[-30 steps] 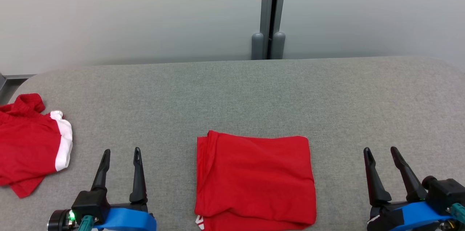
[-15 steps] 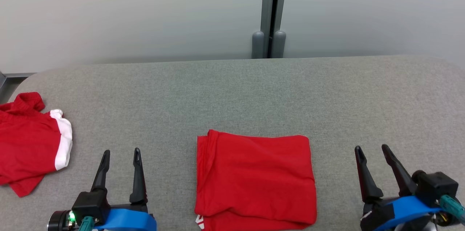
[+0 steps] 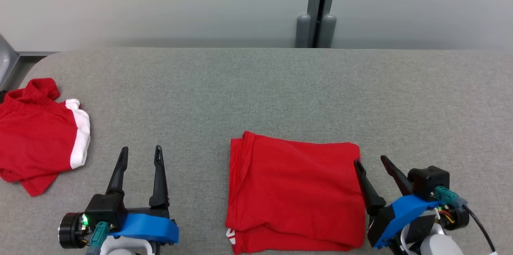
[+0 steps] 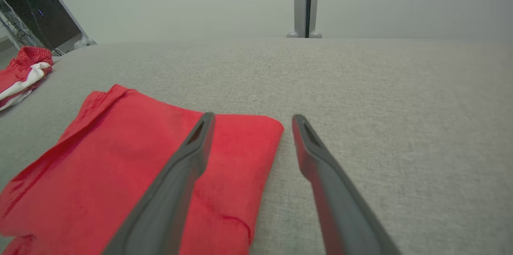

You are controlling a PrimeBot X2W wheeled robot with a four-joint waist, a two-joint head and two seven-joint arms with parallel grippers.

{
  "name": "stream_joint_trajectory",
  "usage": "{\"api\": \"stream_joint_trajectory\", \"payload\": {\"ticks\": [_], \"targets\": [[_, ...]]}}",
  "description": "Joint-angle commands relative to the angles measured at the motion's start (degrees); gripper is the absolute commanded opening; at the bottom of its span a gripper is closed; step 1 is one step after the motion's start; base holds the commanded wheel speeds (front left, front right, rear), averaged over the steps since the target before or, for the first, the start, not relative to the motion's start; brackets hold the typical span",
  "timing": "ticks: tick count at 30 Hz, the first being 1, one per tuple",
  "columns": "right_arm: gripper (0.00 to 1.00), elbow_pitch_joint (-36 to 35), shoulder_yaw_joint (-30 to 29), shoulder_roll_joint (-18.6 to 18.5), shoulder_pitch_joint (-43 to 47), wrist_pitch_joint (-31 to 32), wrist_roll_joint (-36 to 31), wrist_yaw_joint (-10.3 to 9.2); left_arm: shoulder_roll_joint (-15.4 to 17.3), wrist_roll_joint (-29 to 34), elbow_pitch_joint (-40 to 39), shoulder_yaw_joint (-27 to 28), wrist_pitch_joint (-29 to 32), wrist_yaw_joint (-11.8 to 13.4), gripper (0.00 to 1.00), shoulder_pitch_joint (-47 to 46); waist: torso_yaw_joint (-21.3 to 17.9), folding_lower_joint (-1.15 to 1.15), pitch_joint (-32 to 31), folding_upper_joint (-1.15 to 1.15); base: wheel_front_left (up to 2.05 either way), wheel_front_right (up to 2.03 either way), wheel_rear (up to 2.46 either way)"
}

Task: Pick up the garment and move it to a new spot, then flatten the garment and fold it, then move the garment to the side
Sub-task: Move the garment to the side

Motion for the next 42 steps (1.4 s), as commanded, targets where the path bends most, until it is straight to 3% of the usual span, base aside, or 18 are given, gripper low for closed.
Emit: {"api": "stream_joint_trajectory", "payload": {"ticks": [1,17,18,19,20,24,32,42], "targets": [[1.0,1.68,0.29,-0.04,-0.62,-0.36,0.09,0.03,0.05,-0.19,0.17,-0.06,-0.25,0.13,1.0,-0.89,0.88,0.0,0.86,0.0,0.0,0.0,0.0],[1.0,18.32,4.8,0.11,-2.3,-3.24,3.23,0.07,-0.29,-0.43,0.28,-0.96,-0.25,0.59,1.0,-2.77,2.97,0.0,3.63,0.0,0.0,0.0,0.0],[0.58,18.98,5.6,0.15,-2.23,-3.21,4.04,0.1,-0.3,-0.45,0.31,-0.93,-0.25,0.65,1.0,-2.83,2.92,0.0,3.67,0.0,0.0,0.0,0.0],[0.06,19.39,6.46,0.22,-2.27,-3.28,4.95,0.1,-0.31,-0.48,0.33,-0.91,-0.25,0.69,1.0,-2.9,2.84,0.0,3.74,0.0,0.0,0.0,0.0],[0.0,19.74,6.9,0.23,-2.48,-3.52,5.49,0.1,-0.33,-0.52,0.36,-0.91,-0.25,0.72,1.0,-2.97,2.74,0.0,3.81,0.0,0.0,0.0,0.0],[0.0,20.17,5.58,-0.08,-5.08,-5.59,4.76,0.01,-0.36,-0.79,0.33,-0.94,-0.25,0.81,1.0,-3.4,1.93,0.0,4.41,0.0,0.0,0.0,0.0],[0.0,17.08,1.49,-4.76,-9.89,-7.08,2.22,-0.01,-0.39,-0.38,-0.41,-1.48,-0.25,0.41,1.0,-5.72,-1.0,0.0,7.1,0.0,0.0,0.0,0.0],[0.0,10.59,-4.42,-11.48,-13.08,-6.78,3.47,0.03,-0.19,0.54,-2.79,-1.51,-0.2,0.79,1.0,-11.55,-8.79,0.0,14.75,0.0,0.0,0.0,0.0]]}}
